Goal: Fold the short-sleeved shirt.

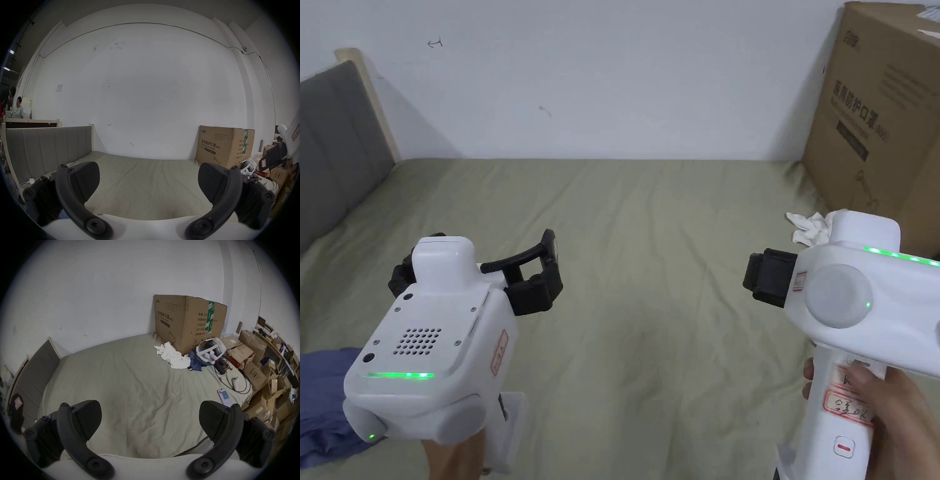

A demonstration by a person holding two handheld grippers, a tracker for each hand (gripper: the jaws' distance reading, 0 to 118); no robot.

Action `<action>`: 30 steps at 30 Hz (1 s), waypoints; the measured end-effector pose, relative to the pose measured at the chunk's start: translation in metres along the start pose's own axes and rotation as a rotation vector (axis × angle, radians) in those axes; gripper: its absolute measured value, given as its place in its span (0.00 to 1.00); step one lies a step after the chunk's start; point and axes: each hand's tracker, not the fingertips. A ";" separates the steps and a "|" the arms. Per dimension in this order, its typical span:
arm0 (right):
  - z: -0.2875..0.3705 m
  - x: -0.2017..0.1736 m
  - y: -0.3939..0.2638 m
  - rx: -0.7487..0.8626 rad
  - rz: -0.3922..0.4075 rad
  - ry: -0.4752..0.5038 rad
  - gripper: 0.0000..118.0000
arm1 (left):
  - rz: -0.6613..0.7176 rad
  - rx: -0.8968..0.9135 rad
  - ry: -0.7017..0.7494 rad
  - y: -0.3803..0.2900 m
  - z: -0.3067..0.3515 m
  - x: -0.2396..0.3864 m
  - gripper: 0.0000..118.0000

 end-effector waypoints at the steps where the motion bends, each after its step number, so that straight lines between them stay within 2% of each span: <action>1: 0.000 0.002 -0.001 0.004 -0.012 0.019 1.00 | -0.002 0.000 0.000 0.000 0.000 0.000 1.00; 6: 0.002 0.007 -0.004 0.033 -0.025 0.062 1.00 | -0.005 -0.001 0.000 0.000 0.001 -0.001 1.00; 11: 0.004 0.007 -0.004 0.035 -0.009 0.051 1.00 | 0.003 -0.005 0.003 -0.001 0.001 -0.001 1.00; 17: 0.002 0.011 -0.005 0.058 -0.034 0.087 1.00 | -0.004 -0.007 -0.004 -0.002 0.001 0.001 1.00; 20: 0.002 0.009 -0.006 0.090 -0.003 0.038 1.00 | -0.008 -0.003 -0.006 -0.001 0.001 0.001 1.00; 23: 0.002 0.010 -0.006 0.107 -0.023 0.003 1.00 | -0.006 -0.001 -0.007 -0.001 0.001 0.002 1.00; 27: 0.002 0.016 -0.008 0.172 0.004 0.060 1.00 | -0.008 0.001 -0.009 0.000 0.001 0.002 1.00; 30: 0.003 0.019 -0.014 0.297 0.022 0.101 1.00 | -0.011 0.007 -0.003 0.000 0.002 0.003 1.00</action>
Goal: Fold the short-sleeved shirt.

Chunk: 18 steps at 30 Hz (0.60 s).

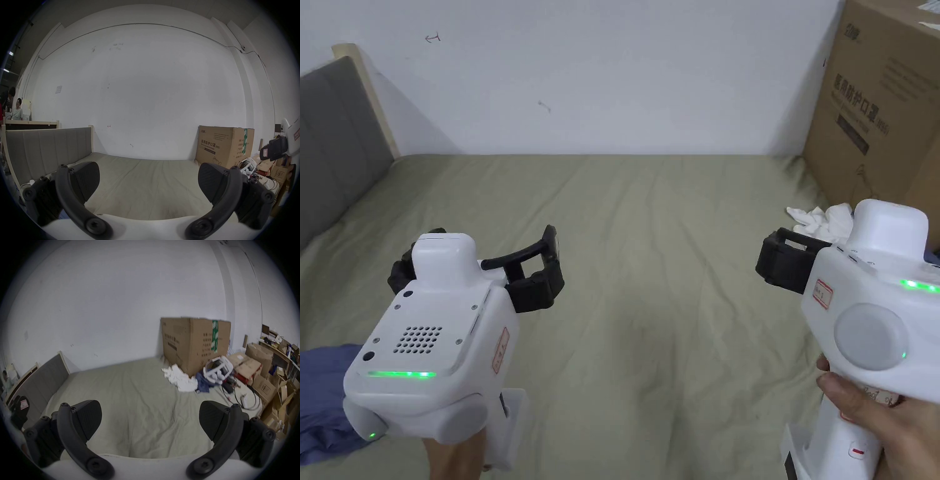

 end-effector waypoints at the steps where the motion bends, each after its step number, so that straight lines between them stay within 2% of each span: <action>1: 0.002 0.000 -0.002 0.049 0.005 0.011 1.00 | 0.000 0.003 0.002 0.000 0.000 0.000 1.00; 7: 0.013 0.000 -0.023 0.320 0.050 0.017 1.00 | -0.018 0.020 0.012 0.000 0.002 0.002 1.00; 10: 0.013 0.000 -0.025 0.333 0.082 0.019 1.00 | -0.027 0.027 0.014 -0.001 0.002 0.003 1.00; 18: 0.011 0.000 -0.026 0.337 0.081 0.043 1.00 | -0.038 0.034 0.011 -0.001 0.002 0.006 1.00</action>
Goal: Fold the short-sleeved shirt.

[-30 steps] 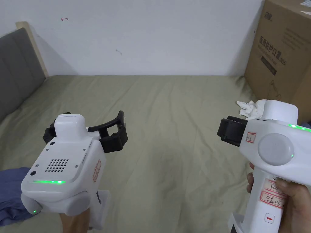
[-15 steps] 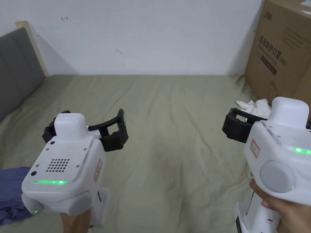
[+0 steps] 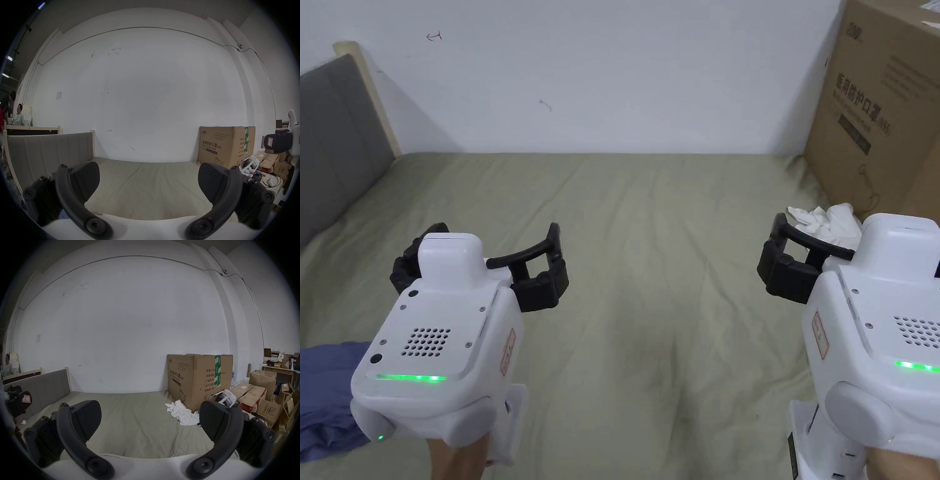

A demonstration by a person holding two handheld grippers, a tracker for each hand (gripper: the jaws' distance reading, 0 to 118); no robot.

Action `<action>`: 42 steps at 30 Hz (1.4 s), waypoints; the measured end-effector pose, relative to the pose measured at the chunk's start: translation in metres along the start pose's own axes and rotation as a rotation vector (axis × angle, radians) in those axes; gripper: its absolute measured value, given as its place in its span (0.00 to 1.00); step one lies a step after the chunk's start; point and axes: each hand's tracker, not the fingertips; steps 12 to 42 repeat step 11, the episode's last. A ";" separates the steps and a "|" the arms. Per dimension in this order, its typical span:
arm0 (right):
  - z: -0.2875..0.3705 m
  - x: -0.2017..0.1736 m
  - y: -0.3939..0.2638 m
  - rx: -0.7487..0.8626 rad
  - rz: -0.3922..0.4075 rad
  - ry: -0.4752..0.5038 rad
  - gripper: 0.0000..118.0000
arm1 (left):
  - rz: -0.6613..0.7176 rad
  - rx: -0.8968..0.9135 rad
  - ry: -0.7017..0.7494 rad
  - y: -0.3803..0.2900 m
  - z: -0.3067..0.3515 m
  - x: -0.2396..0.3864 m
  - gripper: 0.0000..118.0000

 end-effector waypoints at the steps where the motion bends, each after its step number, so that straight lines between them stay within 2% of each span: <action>1: 0.000 0.000 0.000 0.001 0.001 0.005 1.00 | -0.001 0.000 0.000 0.000 0.000 0.000 1.00; 42: -0.001 0.001 0.000 -0.010 0.001 0.010 1.00 | 0.001 -0.001 0.003 0.000 0.001 -0.001 1.00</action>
